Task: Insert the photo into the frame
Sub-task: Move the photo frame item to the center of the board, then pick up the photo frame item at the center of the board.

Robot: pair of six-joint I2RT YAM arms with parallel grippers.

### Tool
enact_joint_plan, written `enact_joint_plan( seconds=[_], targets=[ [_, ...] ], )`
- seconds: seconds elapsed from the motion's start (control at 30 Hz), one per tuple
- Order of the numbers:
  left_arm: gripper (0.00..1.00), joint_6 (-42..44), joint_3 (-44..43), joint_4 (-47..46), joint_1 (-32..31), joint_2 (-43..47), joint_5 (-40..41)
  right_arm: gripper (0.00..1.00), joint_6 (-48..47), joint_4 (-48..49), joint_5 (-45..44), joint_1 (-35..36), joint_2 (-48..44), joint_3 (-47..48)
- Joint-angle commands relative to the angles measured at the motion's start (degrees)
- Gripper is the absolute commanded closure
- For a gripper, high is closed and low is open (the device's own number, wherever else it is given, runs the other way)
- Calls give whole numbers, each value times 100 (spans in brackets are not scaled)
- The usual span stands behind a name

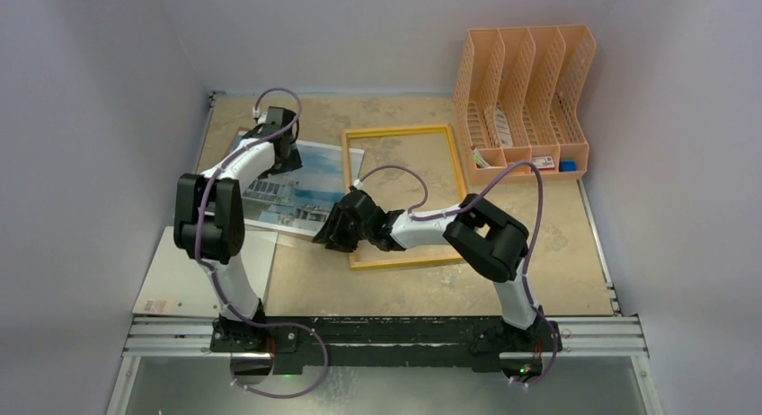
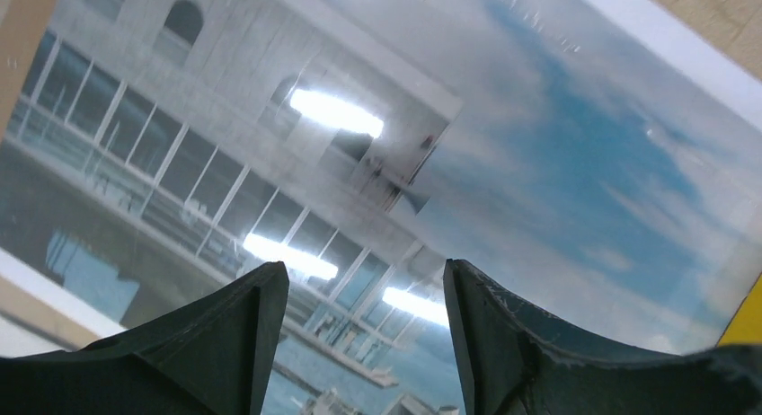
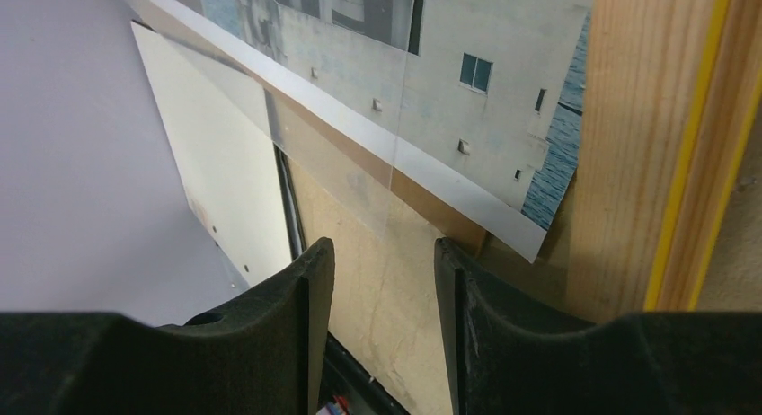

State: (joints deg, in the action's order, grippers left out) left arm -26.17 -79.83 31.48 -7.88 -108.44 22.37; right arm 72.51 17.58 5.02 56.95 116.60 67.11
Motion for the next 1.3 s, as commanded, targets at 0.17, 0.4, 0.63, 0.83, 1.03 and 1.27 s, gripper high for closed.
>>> enact_joint_plan(
  seconds=[0.17,0.4,0.63,0.83,1.03,1.27],
  targets=[
    [48,-1318,1428,-956,41,625,407,52,558,476,-115,78,178,-33],
    [54,-1649,2160,-1246,41,686,588,55,681,292,-254,146,266,40],
    [56,-1736,2004,-918,41,402,568,56,978,661,-115,220,420,-166],
    [56,-1742,1945,-783,40,277,579,56,1016,694,-319,219,604,29],
    [57,-1738,1901,-687,41,201,504,56,1306,1667,-46,220,660,-359],
    [58,-1768,1957,-721,41,158,443,59,1362,2663,132,211,705,-445]
  ],
)
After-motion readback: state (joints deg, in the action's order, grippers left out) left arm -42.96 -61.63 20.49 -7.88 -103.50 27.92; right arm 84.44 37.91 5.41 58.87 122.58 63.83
